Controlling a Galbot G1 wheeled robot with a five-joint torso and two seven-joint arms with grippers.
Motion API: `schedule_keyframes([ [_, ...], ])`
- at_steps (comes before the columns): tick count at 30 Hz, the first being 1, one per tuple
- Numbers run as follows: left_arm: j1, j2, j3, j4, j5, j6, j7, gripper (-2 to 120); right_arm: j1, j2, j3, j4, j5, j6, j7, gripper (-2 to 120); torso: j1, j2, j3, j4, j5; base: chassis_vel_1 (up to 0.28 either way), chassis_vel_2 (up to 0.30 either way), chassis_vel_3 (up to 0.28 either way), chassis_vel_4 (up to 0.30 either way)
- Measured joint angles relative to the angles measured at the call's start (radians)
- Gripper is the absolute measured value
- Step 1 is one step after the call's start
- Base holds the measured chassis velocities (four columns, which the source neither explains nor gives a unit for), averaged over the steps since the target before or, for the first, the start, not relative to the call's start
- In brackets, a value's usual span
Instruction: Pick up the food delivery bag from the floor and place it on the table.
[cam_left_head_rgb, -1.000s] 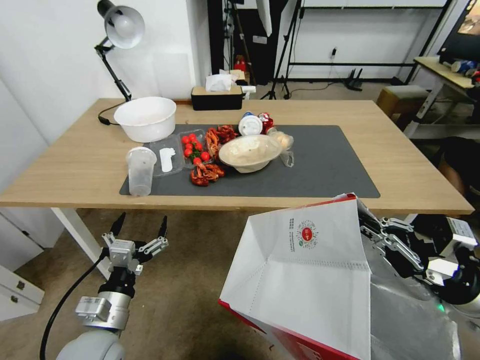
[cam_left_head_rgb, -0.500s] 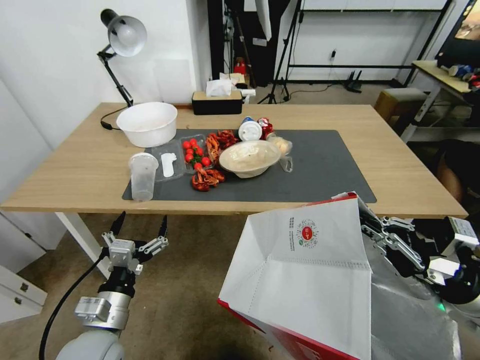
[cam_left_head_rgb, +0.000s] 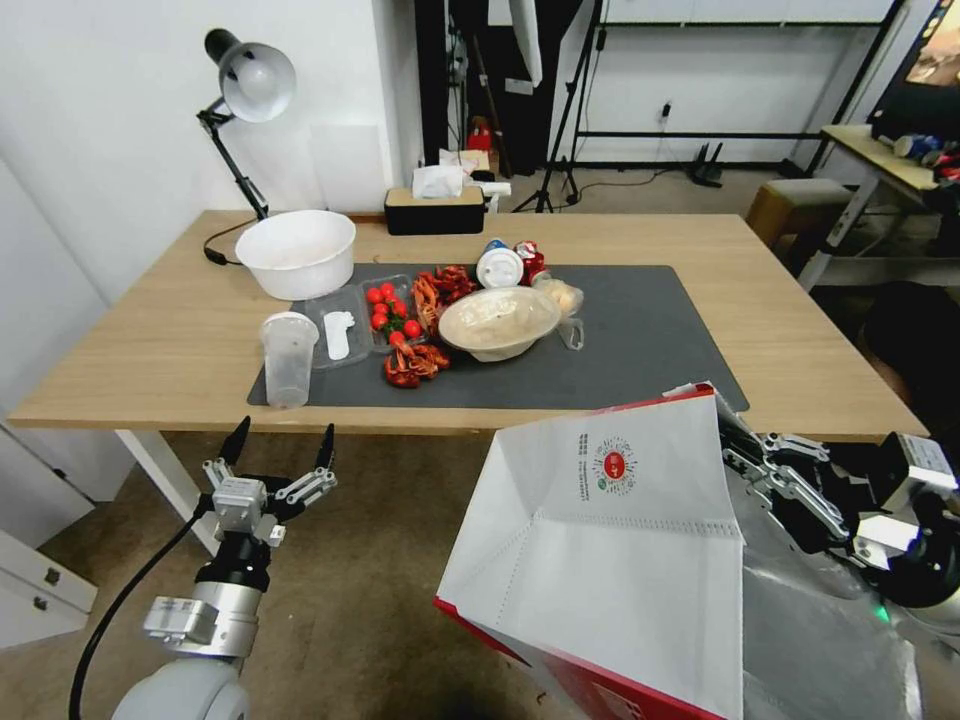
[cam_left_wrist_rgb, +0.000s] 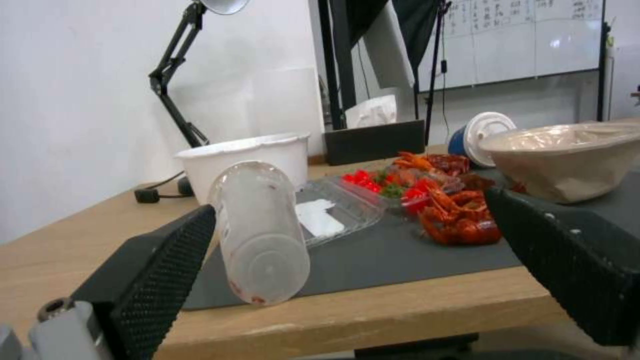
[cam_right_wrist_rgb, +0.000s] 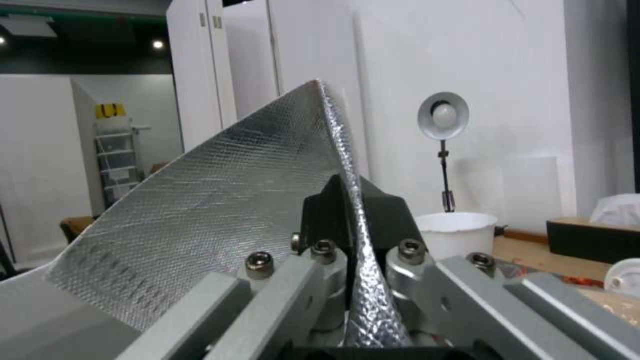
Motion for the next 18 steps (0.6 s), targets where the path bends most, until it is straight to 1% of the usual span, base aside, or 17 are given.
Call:
schedule_keyframes([
  [7,-0.002,0.002,0.001,0.001,0.007,0.006,-0.001,100,0.017,-0.008,-0.004,0.003,0.025,0.000,0.022,0,-0.001,-0.003,-0.002,0.0000,0.0001,0.000,0.000,0.000,0.000],
  [11,-0.003,0.003,0.000,0.001,0.008,0.009,-0.002,100,0.032,-0.018,-0.008,0.019,0.066,-0.002,0.067,0,-0.002,-0.005,-0.003,-0.0001,0.0000,0.000,0.000,0.000,0.000],
  [14,-0.004,0.001,0.003,0.001,0.013,0.011,-0.003,100,0.054,-0.031,-0.012,0.045,0.119,-0.001,0.136,0,-0.003,-0.006,-0.004,0.0000,0.0000,0.000,0.000,0.000,0.000],
  [15,-0.004,0.001,0.003,0.001,0.013,0.011,-0.003,100,0.054,-0.031,-0.012,0.045,0.119,-0.001,0.136,0,-0.003,-0.006,-0.004,0.0000,0.0000,0.000,0.000,0.000,0.000],
  [16,-0.004,0.000,0.004,0.001,0.014,0.011,-0.003,100,0.060,-0.035,-0.014,0.052,0.135,-0.001,0.160,0,-0.003,-0.007,-0.004,0.0000,0.0000,0.000,0.000,0.000,0.000],
  [18,-0.003,-0.003,0.007,0.000,0.017,0.010,-0.004,100,0.081,-0.045,-0.023,0.074,0.174,0.007,0.242,0,-0.003,-0.007,-0.004,-0.0001,-0.0001,0.000,0.000,0.000,0.000],
])
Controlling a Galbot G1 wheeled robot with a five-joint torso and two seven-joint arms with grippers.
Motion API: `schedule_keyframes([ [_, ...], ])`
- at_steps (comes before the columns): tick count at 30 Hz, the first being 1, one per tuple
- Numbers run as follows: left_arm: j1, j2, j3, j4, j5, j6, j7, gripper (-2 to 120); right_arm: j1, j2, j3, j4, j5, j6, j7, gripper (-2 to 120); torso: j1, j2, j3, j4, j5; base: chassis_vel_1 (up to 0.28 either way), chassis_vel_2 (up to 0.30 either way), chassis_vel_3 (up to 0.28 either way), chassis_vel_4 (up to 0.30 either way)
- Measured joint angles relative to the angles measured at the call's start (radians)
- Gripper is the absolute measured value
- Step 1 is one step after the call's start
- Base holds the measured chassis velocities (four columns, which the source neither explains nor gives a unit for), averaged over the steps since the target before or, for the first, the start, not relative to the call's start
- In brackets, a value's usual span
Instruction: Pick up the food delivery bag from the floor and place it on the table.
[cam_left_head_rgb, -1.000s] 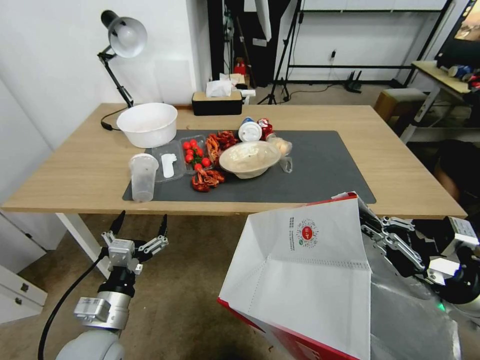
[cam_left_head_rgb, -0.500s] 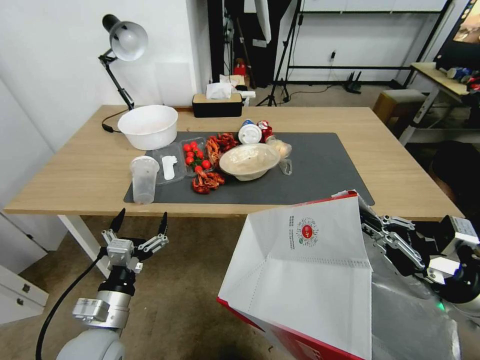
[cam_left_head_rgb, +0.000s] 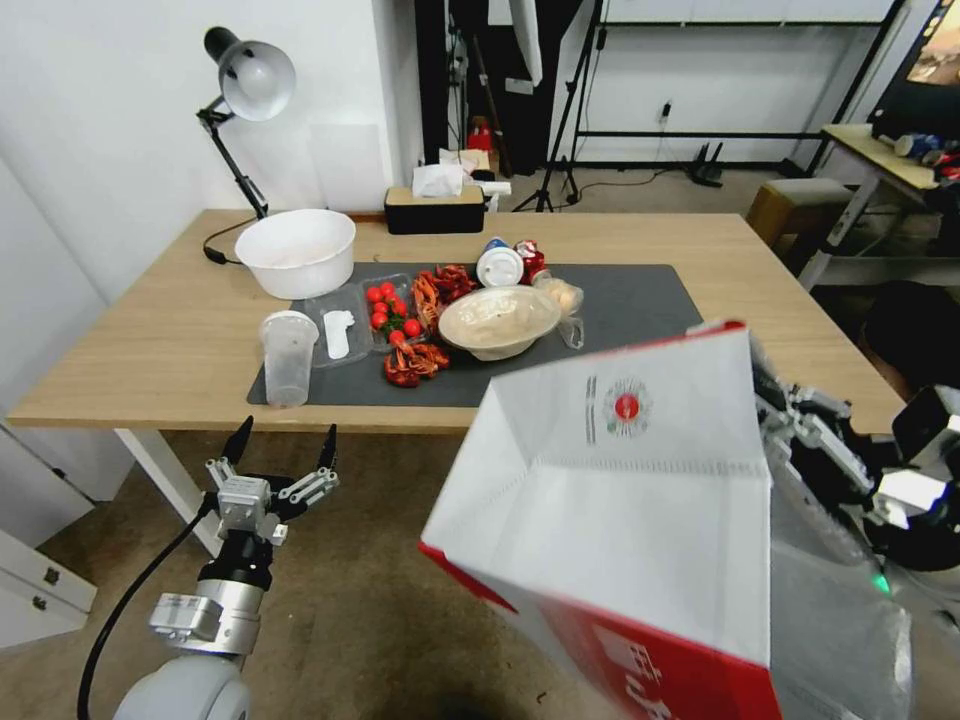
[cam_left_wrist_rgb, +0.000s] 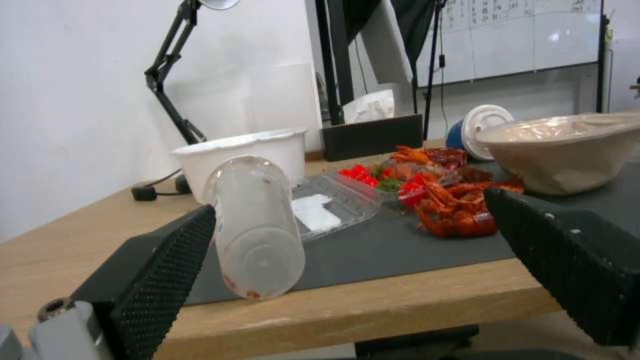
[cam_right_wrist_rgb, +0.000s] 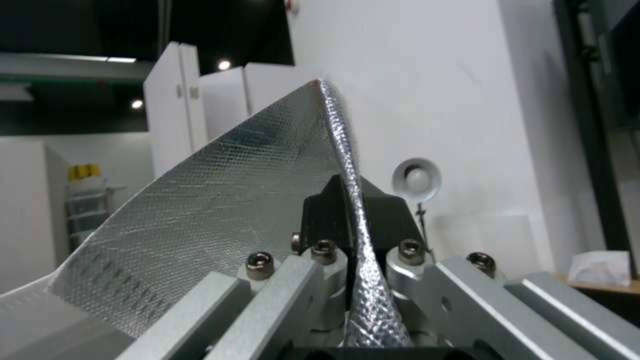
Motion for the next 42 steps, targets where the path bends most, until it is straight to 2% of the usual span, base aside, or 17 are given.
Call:
schedule_keyframes([
  [1,0.000,0.000,0.000,0.000,0.000,0.000,0.000,100,0.000,0.000,0.000,0.000,0.000,0.000,0.000,0,0.000,0.000,0.000,0.0000,0.0000,0.000,0.000,0.000,0.000],
  [5,0.005,-0.002,-0.002,0.000,0.002,-0.005,-0.002,100,0.054,-0.022,-0.037,0.034,0.033,0.040,0.155,0,0.000,-0.001,-0.001,0.0002,0.0001,0.000,0.000,0.000,0.000],
  [6,0.005,-0.002,-0.002,0.000,0.002,-0.005,-0.002,100,0.054,-0.022,-0.037,0.034,0.033,0.040,0.155,0,0.000,-0.001,-0.001,0.0002,0.0001,0.000,0.000,0.000,0.000],
  [9,0.009,-0.002,-0.004,0.000,0.004,-0.010,-0.002,100,0.106,-0.047,-0.075,0.049,0.053,0.081,0.289,0,-0.001,-0.002,-0.001,0.0002,0.0001,0.000,0.000,0.000,0.000],
  [11,0.009,-0.003,-0.004,0.000,0.005,-0.010,-0.002,100,0.113,-0.050,-0.078,0.050,0.056,0.085,0.303,0,-0.001,-0.002,-0.001,0.0002,0.0002,0.000,0.000,0.000,0.000],
  [14,0.012,-0.007,0.004,0.001,0.019,-0.014,-0.002,100,0.170,-0.080,-0.101,0.051,0.078,0.124,0.431,0,-0.001,-0.003,-0.001,0.0002,0.0002,0.000,0.000,0.000,0.000],
  [19,0.010,-0.010,0.008,0.005,0.028,-0.014,-0.002,100,0.227,-0.113,-0.112,0.037,0.092,0.155,0.526,0,-0.001,-0.003,-0.002,0.0001,0.0002,0.000,0.000,0.000,0.000],
  [24,0.009,-0.014,0.012,0.010,0.034,-0.014,-0.002,100,0.283,-0.150,-0.124,0.005,0.100,0.176,0.578,0,-0.001,-0.003,-0.002,0.0001,0.0002,0.000,0.000,0.000,0.000],
  [27,0.008,-0.018,0.017,0.013,0.041,-0.013,-0.002,100,0.349,-0.178,-0.154,-0.029,0.094,0.188,0.662,0,-0.002,-0.004,-0.002,0.0001,0.0003,0.000,0.000,0.000,0.000],
  [28,0.008,-0.018,0.017,0.013,0.041,-0.013,-0.002,100,0.349,-0.178,-0.154,-0.029,0.094,0.188,0.662,0,-0.002,-0.004,-0.002,0.0001,0.0003,0.000,0.000,0.000,0.000],
  [31,0.007,-0.019,0.017,0.013,0.044,-0.009,-0.002,100,0.421,-0.194,-0.181,-0.077,0.090,0.194,0.749,0,-0.002,-0.004,-0.002,0.0001,0.0003,0.000,0.000,0.000,0.000],
  [42,0.008,-0.025,0.019,0.014,0.056,-0.007,-0.001,100,0.496,-0.204,-0.205,-0.158,0.070,0.196,0.892,0,-0.002,-0.004,-0.003,0.0001,0.0003,0.000,0.000,0.000,0.000],
])
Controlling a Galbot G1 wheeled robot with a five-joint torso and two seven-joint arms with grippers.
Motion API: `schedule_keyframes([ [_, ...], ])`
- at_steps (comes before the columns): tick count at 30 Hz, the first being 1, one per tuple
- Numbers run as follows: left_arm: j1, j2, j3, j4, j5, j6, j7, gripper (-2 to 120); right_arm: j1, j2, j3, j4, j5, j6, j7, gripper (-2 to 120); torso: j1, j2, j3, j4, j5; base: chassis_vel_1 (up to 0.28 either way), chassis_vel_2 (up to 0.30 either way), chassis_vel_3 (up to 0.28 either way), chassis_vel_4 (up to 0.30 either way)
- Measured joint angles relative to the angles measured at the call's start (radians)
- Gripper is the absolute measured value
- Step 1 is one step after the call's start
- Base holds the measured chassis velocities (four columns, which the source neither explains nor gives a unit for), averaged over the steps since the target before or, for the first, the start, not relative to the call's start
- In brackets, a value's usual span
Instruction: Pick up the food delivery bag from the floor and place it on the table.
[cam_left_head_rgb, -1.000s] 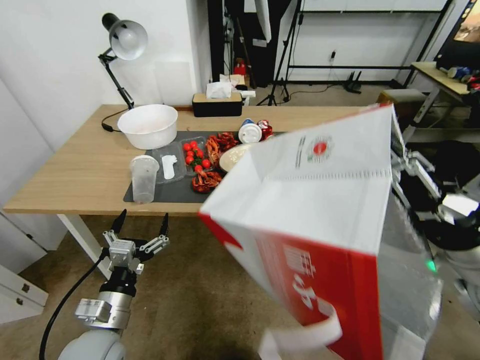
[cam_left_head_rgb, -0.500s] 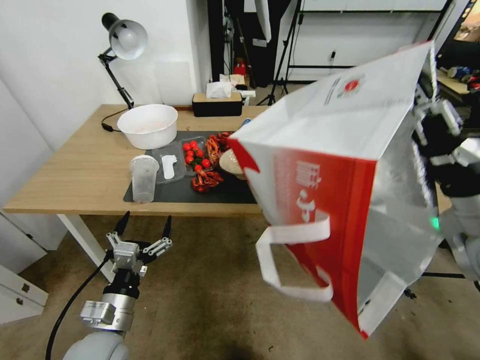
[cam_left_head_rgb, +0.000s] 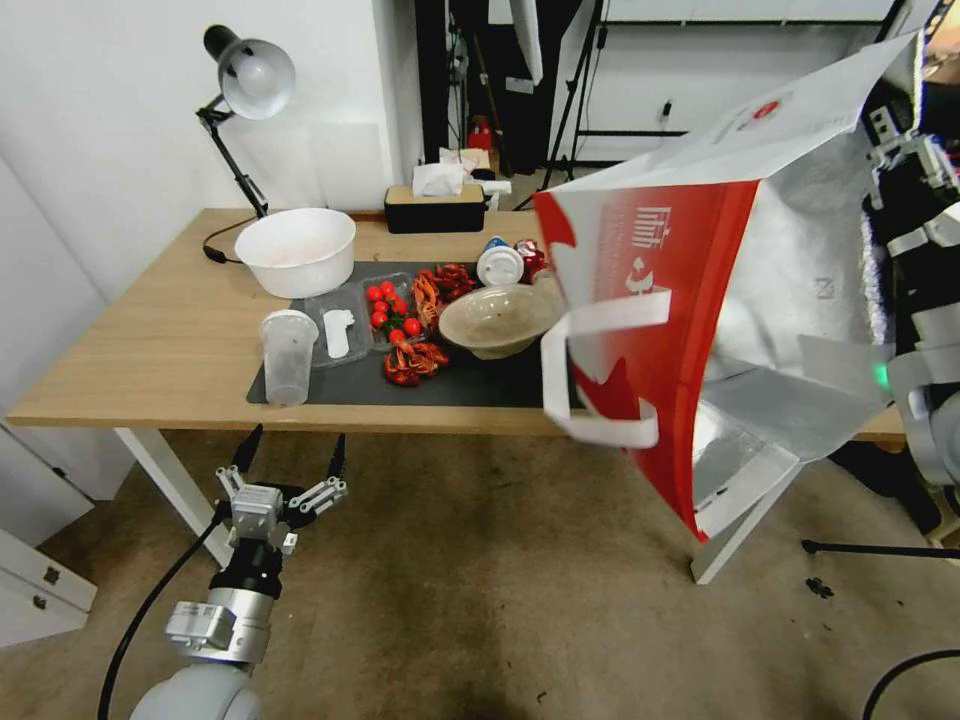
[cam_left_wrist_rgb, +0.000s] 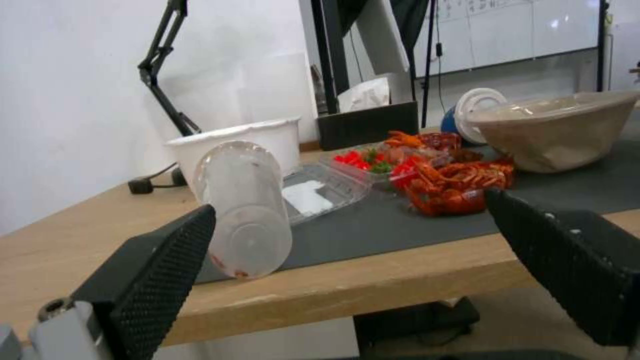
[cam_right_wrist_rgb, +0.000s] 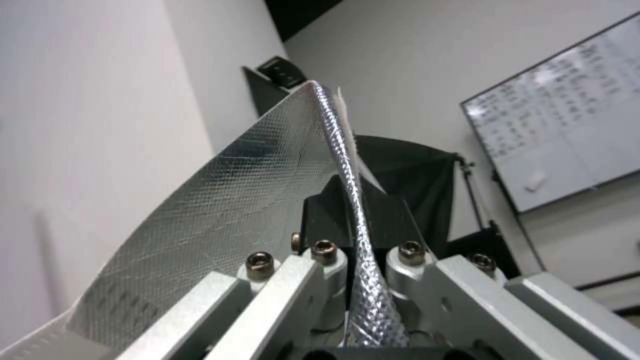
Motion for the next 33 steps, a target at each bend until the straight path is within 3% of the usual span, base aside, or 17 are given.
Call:
schedule_keyframes([
  [33,-0.014,0.012,0.008,0.015,-0.003,-0.001,0.002,100,0.019,-0.016,-0.010,-0.289,-0.103,-0.002,0.005,0,0.000,-0.001,0.000,-0.0001,-0.0001,0.000,0.000,0.000,0.000],
])
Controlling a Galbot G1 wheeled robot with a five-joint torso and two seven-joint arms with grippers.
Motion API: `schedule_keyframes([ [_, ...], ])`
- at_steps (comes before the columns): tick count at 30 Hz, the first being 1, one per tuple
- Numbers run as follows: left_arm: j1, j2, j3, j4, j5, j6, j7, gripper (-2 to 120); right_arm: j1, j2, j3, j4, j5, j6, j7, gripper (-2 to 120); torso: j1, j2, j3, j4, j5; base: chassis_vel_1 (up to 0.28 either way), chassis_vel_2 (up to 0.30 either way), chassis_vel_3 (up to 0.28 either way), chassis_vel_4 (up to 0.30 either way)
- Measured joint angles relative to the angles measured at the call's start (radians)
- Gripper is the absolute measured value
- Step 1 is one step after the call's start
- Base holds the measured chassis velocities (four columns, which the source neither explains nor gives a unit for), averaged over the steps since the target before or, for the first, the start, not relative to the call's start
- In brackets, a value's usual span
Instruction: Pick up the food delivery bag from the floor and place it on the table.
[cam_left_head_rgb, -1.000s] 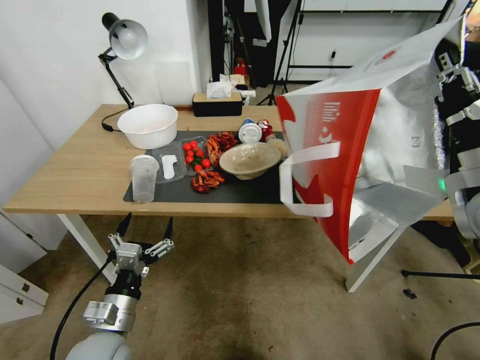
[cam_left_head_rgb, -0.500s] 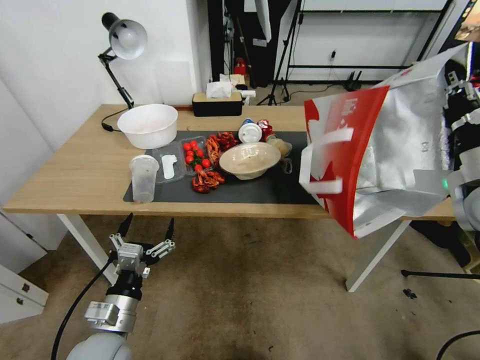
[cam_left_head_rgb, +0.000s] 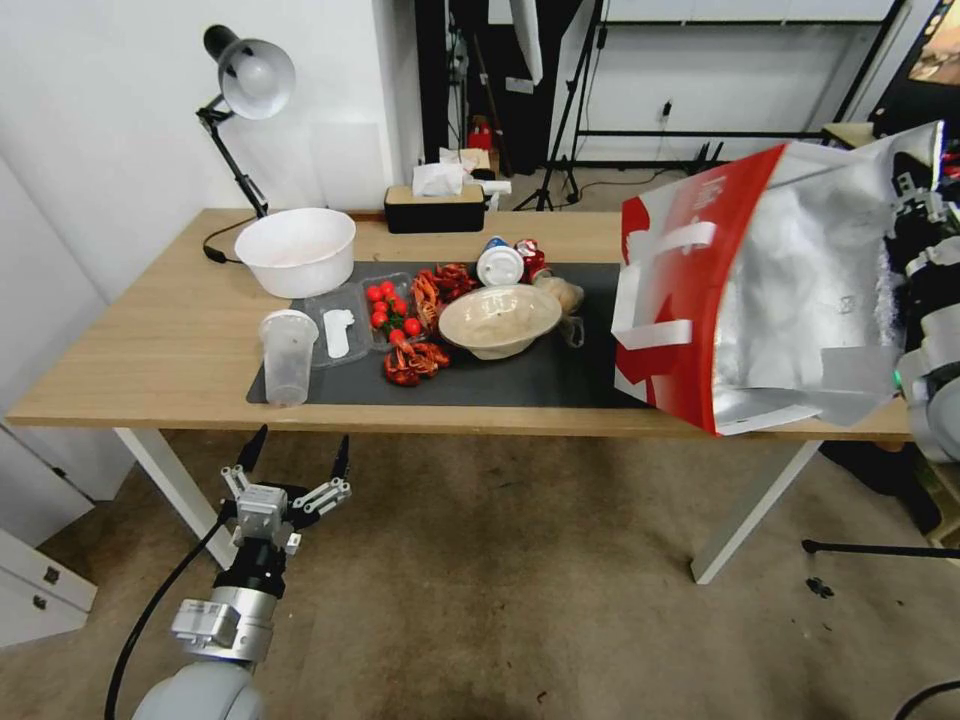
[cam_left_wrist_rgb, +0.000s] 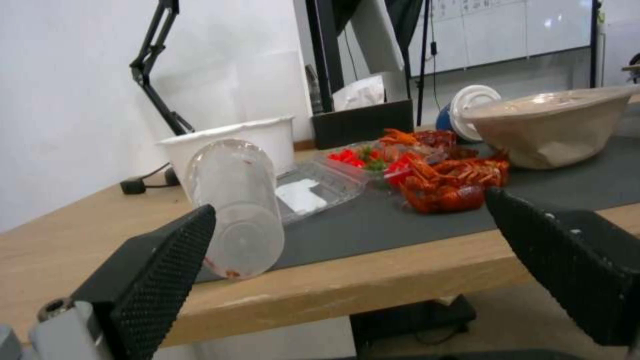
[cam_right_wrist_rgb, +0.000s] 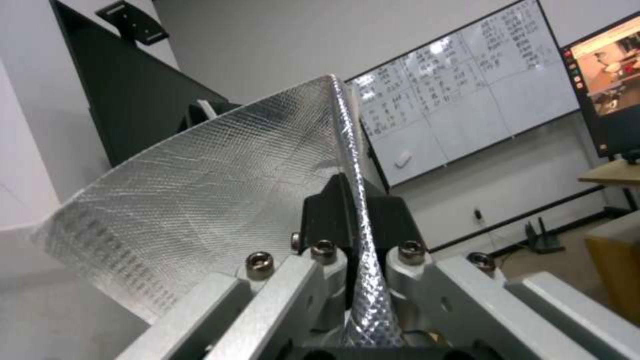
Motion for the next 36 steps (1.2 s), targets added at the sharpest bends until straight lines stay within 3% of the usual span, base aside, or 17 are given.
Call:
schedule_keyframes([
  [4,-0.001,0.001,0.001,0.004,-0.001,0.000,0.000,100,0.003,-0.004,0.003,-0.027,-0.016,-0.006,-0.025,3,0.000,0.000,0.000,0.0000,0.0001,0.000,0.000,0.000,0.000],
  [8,-0.002,0.001,0.001,0.006,-0.001,-0.001,0.001,100,0.025,-0.018,-0.005,-0.066,-0.027,-0.013,-0.041,24,0.000,0.000,0.000,0.0000,0.0001,0.000,0.000,0.000,0.000],
  [14,-0.002,-0.001,0.002,0.006,0.000,-0.002,0.001,100,0.045,-0.029,-0.018,-0.099,-0.029,-0.014,-0.046,43,0.000,0.000,0.000,0.0001,0.0002,0.000,0.000,0.000,0.000],
  [15,-0.002,-0.001,0.002,0.006,0.000,-0.002,0.001,100,0.045,-0.029,-0.018,-0.099,-0.029,-0.014,-0.046,43,0.000,0.000,0.000,0.0001,0.0002,0.000,0.000,0.000,0.000],
  [28,-0.002,-0.002,0.001,0.006,-0.001,-0.002,-0.008,100,0.027,-0.024,-0.008,-0.075,-0.034,-0.013,-0.092,95,0.000,0.000,0.000,0.0002,0.0001,0.000,0.000,0.000,0.000],
  [36,-0.001,-0.002,0.001,0.007,-0.009,-0.006,-0.009,100,-0.021,-0.007,0.024,-0.014,-0.073,-0.006,-0.117,100,0.000,0.000,0.000,0.0001,0.0000,0.000,0.000,0.000,0.000],
])
